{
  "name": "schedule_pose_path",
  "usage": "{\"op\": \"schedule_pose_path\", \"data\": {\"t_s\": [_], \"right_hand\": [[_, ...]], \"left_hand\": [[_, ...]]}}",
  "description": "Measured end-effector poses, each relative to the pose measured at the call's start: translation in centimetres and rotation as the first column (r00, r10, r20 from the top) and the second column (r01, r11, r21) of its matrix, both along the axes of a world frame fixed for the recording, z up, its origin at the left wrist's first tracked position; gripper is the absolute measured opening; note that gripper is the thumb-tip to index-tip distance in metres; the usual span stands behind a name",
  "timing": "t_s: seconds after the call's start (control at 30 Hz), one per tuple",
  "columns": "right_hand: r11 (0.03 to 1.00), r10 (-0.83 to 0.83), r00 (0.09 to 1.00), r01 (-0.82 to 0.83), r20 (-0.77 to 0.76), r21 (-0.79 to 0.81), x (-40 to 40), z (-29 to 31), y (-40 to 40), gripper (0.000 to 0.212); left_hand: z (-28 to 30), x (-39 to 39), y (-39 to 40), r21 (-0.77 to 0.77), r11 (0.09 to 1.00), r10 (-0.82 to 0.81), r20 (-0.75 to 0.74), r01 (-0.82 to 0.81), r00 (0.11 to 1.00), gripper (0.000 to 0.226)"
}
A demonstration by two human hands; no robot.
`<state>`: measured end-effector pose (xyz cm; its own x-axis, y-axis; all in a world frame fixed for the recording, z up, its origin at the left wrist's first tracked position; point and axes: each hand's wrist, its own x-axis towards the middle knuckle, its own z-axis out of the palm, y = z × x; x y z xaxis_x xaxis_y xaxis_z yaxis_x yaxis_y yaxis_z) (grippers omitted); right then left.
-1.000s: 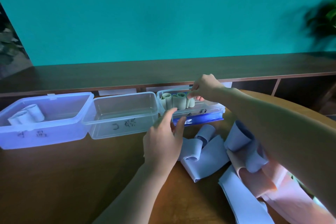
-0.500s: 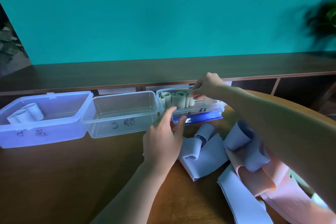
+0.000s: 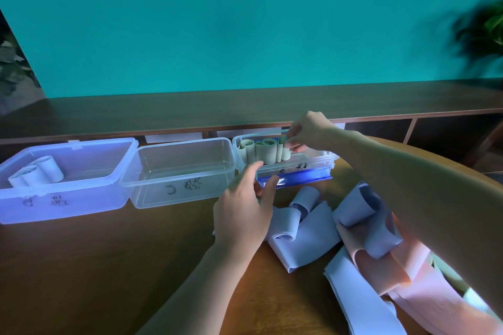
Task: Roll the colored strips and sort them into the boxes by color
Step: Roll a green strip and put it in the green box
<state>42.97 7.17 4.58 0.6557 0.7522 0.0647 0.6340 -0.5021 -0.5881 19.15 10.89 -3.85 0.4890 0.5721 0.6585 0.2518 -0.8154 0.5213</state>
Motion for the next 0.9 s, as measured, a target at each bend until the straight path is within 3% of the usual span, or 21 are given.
{"op": "schedule_pose_path", "data": {"t_s": [0.27,0.53,0.9], "right_hand": [[1.0,-0.01,1.0,0.01,0.01,-0.002,-0.1,-0.1,0.0,0.018],[0.999,-0.02,0.997,0.024,0.08,-0.048,-0.2,0.6,-0.9,0.03],[0.998,-0.013,0.998,0.009,0.063,0.06,-2.5,3.1,-4.0,0.016]], "left_hand": [[-0.3,0.2,0.2,-0.024,1.0,-0.012,-0.019,0.011,1.0,0.049],[-0.1,0.1,0.1,-0.022,1.0,0.008,-0.032,-0.009,0.999,0.051],[0.2,-0.7,-0.2,0.009,1.0,0.012,0.008,-0.012,1.0,0.045]]}}
